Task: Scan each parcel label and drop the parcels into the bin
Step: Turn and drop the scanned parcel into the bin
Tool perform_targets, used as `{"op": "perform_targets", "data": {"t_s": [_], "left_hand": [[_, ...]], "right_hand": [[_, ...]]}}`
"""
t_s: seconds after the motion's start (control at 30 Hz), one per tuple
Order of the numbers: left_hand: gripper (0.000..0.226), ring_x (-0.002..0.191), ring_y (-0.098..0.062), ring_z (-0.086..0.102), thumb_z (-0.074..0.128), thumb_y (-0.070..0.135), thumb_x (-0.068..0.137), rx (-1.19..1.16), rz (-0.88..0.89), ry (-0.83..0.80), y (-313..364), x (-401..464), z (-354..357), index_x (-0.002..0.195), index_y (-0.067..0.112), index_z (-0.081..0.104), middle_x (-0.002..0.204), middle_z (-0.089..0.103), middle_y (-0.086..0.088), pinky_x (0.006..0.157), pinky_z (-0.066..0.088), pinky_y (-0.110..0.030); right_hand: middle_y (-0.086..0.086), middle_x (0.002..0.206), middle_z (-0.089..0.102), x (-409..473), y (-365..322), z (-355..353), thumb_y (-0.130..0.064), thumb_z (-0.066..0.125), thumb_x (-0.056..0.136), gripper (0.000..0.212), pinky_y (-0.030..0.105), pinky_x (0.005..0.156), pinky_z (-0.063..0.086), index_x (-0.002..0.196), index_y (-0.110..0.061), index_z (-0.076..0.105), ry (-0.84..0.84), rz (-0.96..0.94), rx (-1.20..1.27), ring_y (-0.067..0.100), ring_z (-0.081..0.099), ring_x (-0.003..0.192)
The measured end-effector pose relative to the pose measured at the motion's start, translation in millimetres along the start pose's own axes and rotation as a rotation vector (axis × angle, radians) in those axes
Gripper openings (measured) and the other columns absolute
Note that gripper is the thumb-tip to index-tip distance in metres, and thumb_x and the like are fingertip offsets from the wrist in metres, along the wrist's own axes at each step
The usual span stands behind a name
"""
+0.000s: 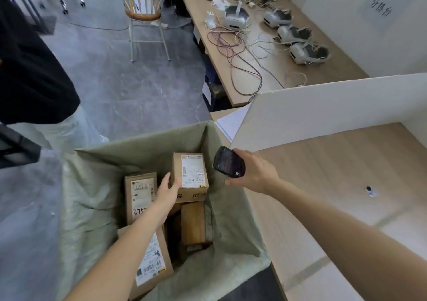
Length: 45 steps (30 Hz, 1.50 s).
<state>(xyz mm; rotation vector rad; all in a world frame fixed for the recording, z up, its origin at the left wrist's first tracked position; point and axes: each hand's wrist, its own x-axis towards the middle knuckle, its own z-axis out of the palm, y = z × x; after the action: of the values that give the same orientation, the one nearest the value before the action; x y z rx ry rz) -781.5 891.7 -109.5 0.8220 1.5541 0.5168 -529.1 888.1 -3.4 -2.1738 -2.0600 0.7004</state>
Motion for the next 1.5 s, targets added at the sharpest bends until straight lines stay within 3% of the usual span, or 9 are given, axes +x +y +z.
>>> {"op": "perform_targets", "data": {"t_s": [0.3, 0.6, 0.73, 0.8, 1.07, 1.33, 1.5], "left_hand": [[0.061, 0.141, -0.026, 0.038, 0.051, 0.042, 0.101, 0.184, 0.045, -0.022, -9, 13, -15, 0.155, 0.022, 0.03, 0.155, 0.039, -0.006, 0.112, 0.034, -0.04], [0.061, 0.138, -0.02, 0.042, 0.057, 0.046, 0.097, 0.409, 0.362, -0.011, 37, -23, -16, 0.152, 0.033, 0.034, 0.154, 0.04, 0.002, 0.11, 0.041, -0.044], [0.063, 0.139, -0.021, 0.04, 0.057, 0.051, 0.095, 0.495, 0.498, -0.027, 71, -57, -3, 0.152, 0.036, 0.034, 0.156, 0.038, 0.003, 0.111, 0.04, -0.046], [0.064, 0.139, -0.02, 0.04, 0.057, 0.051, 0.095, 0.512, 0.559, -0.046, 89, -77, 7, 0.152, 0.035, 0.034, 0.156, 0.038, 0.003, 0.112, 0.039, -0.046], [0.064, 0.144, -0.019, 0.034, 0.057, 0.052, 0.095, 0.677, 0.825, -0.152, 143, -188, 88, 0.152, 0.032, 0.034, 0.158, 0.034, 0.006, 0.114, 0.035, -0.044], [0.067, 0.144, -0.011, 0.033, 0.055, 0.055, 0.094, 0.78, 1.081, -0.278, 135, -344, 211, 0.153, 0.032, 0.034, 0.158, 0.033, 0.011, 0.111, 0.031, -0.035], [0.07, 0.145, -0.013, 0.032, 0.057, 0.057, 0.092, 0.8, 1.174, -0.429, 89, -455, 291, 0.153, 0.033, 0.032, 0.159, 0.031, 0.009, 0.116, 0.03, -0.04]], "right_hand": [[-0.015, 0.108, 0.06, 2, 11, 12, -0.058, 0.079, 0.065, 0.061, 0.037, 0.078, 0.051, 0.117, -0.042, 0.052, -0.047, 0.016, 0.037, 0.016, 0.057, 0.102], [-0.014, 0.105, 0.061, -36, 6, -27, -0.056, 0.078, 0.067, 0.065, 0.035, 0.074, 0.051, 0.125, -0.039, 0.052, 0.057, 0.025, 0.003, 0.019, 0.058, 0.096], [-0.012, 0.124, 0.058, -71, 12, -60, -0.055, 0.08, 0.07, 0.08, 0.035, 0.081, 0.05, 0.141, -0.036, 0.049, 0.119, 0.061, 0.016, 0.018, 0.058, 0.108], [-0.009, 0.122, 0.06, -96, 17, -78, -0.053, 0.082, 0.071, 0.079, 0.037, 0.085, 0.052, 0.141, -0.034, 0.05, 0.16, 0.095, 0.013, 0.02, 0.058, 0.109], [-0.015, 0.093, 0.062, -242, 65, -151, -0.05, 0.08, 0.066, 0.054, 0.031, 0.069, 0.051, 0.114, -0.039, 0.056, 0.305, 0.245, 0.022, 0.015, 0.06, 0.09], [-0.02, 0.092, 0.056, -460, 126, -188, -0.046, 0.081, 0.068, 0.054, 0.028, 0.065, 0.039, 0.116, -0.042, 0.055, 0.509, 0.429, 0.027, 0.013, 0.054, 0.091], [-0.016, 0.098, 0.06, -613, 163, -182, -0.048, 0.081, 0.066, 0.056, 0.03, 0.07, 0.044, 0.116, -0.039, 0.056, 0.62, 0.616, 0.014, 0.016, 0.058, 0.093]]}}
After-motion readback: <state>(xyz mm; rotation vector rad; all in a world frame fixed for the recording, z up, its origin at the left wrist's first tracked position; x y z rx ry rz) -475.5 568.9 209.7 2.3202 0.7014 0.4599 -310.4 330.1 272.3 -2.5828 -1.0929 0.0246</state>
